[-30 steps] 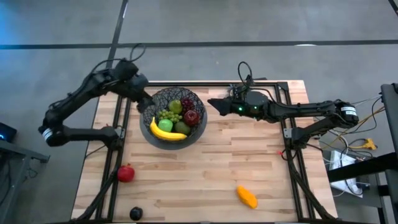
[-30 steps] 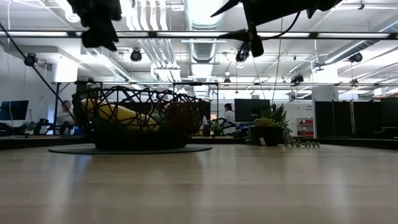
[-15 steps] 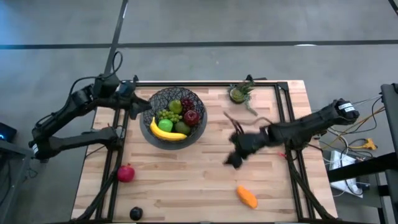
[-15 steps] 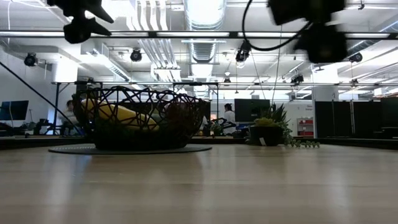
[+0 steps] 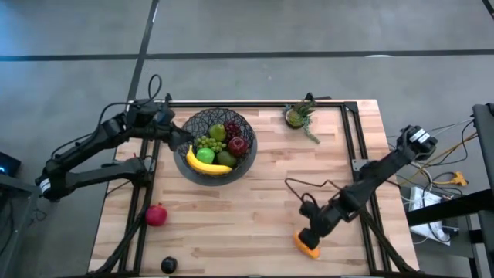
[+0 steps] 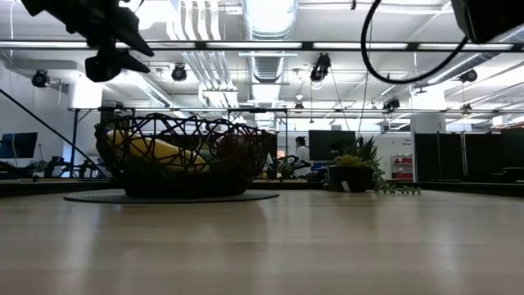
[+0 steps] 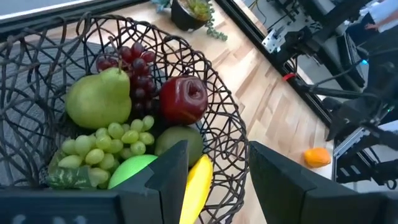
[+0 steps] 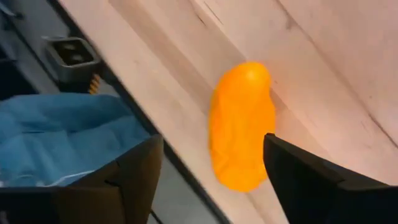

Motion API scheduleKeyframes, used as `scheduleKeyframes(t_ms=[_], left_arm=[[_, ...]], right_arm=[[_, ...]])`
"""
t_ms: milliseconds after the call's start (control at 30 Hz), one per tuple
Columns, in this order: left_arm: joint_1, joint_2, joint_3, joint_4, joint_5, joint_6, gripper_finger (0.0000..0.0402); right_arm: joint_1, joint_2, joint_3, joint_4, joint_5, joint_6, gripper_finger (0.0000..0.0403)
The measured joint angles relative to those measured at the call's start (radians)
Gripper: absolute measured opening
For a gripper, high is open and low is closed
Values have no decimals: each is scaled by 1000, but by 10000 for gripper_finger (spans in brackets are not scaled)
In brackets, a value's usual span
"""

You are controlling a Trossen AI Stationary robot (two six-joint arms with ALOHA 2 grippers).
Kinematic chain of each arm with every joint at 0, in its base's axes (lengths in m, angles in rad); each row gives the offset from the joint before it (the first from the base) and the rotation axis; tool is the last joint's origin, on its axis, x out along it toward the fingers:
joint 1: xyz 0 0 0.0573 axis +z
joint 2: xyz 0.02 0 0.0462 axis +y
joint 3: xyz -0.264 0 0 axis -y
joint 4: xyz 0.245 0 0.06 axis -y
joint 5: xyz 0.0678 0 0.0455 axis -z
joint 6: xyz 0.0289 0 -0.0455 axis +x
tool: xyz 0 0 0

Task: Build produce basket
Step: Put the yellow mango into the black wire basket

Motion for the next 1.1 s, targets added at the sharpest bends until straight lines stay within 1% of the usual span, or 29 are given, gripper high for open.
scheduleKeyframes(t_ms=[167, 233, 333, 400, 467, 633, 700, 733, 800, 900, 1033, 1100], left_arm=[[0, -1, -5, -1, 1, -1, 151], [1, -3, -3, 0, 1, -1, 151], [1, -4, -4, 0, 1, 0, 151], [1, -4, -6, -2, 1, 0, 151], [0, -1, -6, 0, 1, 0, 151], [0, 6, -6, -1, 2, 0, 151], [0, 6, -6, -1, 2, 0, 151], [0, 5, -6, -1, 2, 0, 151], [0, 4, -5, 0, 2, 0, 151], [0, 4, -3, 9, 2, 0, 151], [-1, 5, -5, 54, 3, 0, 151], [-1, 9, -5, 70, 3, 0, 151]], right_arm=[[9, 120, 10, 9, -17, -44, 297], [9, 171, 24, 10, -39, -55, 304], [10, 248, 64, 15, -52, -102, 302], [11, 299, 96, 7, -51, -136, 293], [11, 345, 138, -38, -52, -179, 277], [11, 424, 265, -241, -55, -319, 211], [7, 437, 310, -338, -48, -387, 185], [1, 439, 332, -382, -44, -421, 179], [-19, 430, 381, -458, -18, -484, 177], [-74, 391, 445, -581, 61, -583, 177], [-207, 321, 495, -589, 178, -727, 177], [-301, 287, 508, -524, 218, -809, 177]])
